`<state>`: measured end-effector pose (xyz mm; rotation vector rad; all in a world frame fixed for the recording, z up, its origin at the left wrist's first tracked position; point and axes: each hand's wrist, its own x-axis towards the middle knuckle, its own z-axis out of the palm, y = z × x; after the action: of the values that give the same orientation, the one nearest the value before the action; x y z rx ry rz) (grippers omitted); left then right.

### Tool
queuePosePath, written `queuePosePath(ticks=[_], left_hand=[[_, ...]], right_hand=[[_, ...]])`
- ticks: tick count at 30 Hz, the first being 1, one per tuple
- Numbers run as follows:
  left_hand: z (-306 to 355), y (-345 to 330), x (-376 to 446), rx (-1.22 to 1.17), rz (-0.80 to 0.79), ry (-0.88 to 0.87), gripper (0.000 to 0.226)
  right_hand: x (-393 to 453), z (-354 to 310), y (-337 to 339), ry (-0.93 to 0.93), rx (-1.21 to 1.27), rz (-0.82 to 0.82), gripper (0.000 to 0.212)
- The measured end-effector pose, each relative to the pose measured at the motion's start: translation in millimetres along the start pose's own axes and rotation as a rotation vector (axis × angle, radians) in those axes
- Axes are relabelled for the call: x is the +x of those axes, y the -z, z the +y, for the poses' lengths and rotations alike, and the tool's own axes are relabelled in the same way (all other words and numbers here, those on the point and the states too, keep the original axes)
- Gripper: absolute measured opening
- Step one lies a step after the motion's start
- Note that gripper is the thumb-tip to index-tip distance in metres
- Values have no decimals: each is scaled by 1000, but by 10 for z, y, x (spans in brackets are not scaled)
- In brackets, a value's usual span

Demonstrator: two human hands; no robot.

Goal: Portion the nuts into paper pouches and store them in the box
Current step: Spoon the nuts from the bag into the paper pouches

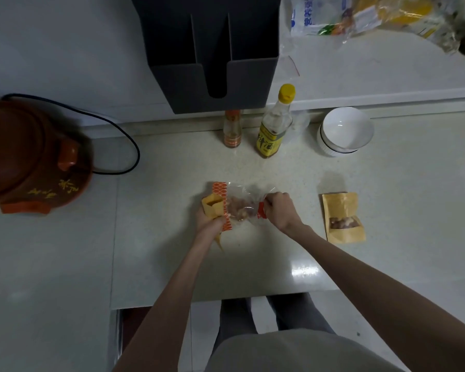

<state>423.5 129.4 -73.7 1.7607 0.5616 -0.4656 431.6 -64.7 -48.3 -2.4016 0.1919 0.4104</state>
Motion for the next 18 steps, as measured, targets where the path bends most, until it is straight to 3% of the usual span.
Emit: queuePosePath(ticks=[6,10,18], left_hand=[[-150,73,85,2,-21,103,33],[-267,123,113,-11,-67,203,23],[-321,316,135,-80,-58,201,25]], right_hand=[[110,-57,-172,-121,141,-17,44],[113,-88,-351,-217,283,-16,30],[79,-83,-520,-508,597,-101,28]])
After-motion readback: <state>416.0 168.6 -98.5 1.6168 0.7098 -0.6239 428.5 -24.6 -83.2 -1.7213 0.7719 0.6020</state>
